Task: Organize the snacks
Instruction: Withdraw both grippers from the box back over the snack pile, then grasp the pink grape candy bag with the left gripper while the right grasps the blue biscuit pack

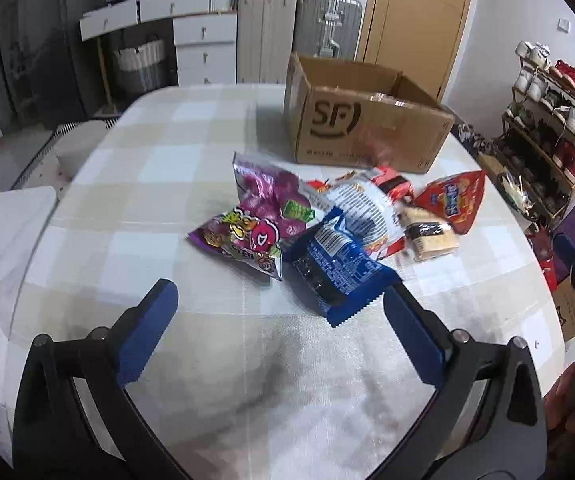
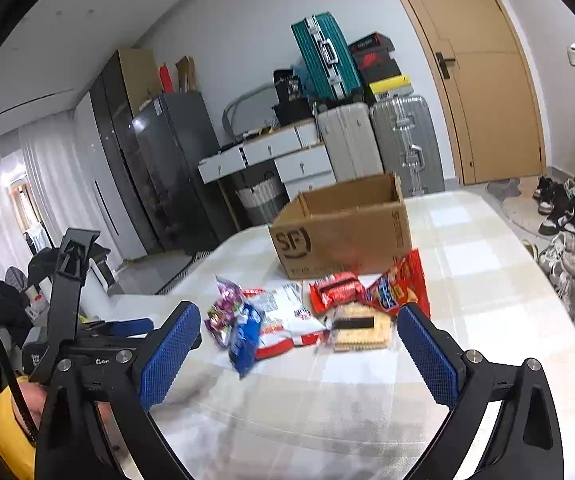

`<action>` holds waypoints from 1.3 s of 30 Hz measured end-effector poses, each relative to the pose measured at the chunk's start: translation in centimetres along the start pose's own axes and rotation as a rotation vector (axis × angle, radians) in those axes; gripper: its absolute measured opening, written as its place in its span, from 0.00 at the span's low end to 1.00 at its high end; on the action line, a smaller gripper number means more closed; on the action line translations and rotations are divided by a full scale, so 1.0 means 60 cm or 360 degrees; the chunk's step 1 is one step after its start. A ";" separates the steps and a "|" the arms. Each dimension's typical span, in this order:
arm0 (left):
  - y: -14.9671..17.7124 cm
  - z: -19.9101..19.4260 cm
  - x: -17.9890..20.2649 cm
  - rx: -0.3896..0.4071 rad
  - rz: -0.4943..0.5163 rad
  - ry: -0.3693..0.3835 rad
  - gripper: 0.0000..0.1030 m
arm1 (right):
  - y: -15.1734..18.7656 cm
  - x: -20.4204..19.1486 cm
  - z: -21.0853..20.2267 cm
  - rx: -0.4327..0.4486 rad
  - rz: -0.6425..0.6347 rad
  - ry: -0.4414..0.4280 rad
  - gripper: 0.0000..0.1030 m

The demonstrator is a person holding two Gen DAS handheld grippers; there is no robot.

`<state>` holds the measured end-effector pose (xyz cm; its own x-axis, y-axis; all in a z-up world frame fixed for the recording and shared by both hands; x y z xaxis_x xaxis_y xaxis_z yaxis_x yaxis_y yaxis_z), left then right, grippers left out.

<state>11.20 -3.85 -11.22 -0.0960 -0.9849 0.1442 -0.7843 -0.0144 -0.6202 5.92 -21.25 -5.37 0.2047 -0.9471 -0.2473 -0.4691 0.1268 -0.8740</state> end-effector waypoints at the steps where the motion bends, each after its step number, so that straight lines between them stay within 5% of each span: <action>1: -0.002 0.012 -0.002 -0.0015 -0.0009 -0.0005 1.00 | 0.004 0.003 0.008 -0.0019 0.0005 -0.0007 0.98; 12: -0.029 0.072 -0.062 -0.0104 -0.0138 -0.0060 1.00 | 0.043 0.028 0.081 -0.0156 0.0125 -0.0150 0.98; 21: -0.067 0.119 -0.070 -0.0135 0.0024 -0.0084 1.00 | 0.060 0.024 0.117 -0.0210 0.0157 -0.0209 0.98; 29: -0.088 0.166 -0.056 -0.0201 0.0114 0.0034 1.00 | 0.065 0.041 0.125 -0.0229 0.0268 -0.0235 0.98; 34: -0.088 0.187 -0.054 -0.0237 0.0136 0.0093 0.71 | 0.069 0.046 0.132 -0.0252 0.0307 -0.0253 0.98; 39: -0.087 0.181 -0.059 -0.0215 0.0129 0.0150 0.56 | 0.073 0.055 0.137 -0.0268 0.0358 -0.0271 0.98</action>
<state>22.27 -2.19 -16.88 -0.2144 -0.9612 0.1737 -0.8464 0.0940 -0.5242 11.62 -21.37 -13.43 0.2138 -0.8361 -0.5052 -0.6513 0.2634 -0.7116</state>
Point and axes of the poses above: each gripper's, at about its wrist camera, not at the fingertips, and z roughly the way its jaws point, x to its right, y to its underside, the point moved 3 cm from there along z, roughly the way its jaws point, and after that the axes turned 5 degrees about -z, right-handed, at the moved point
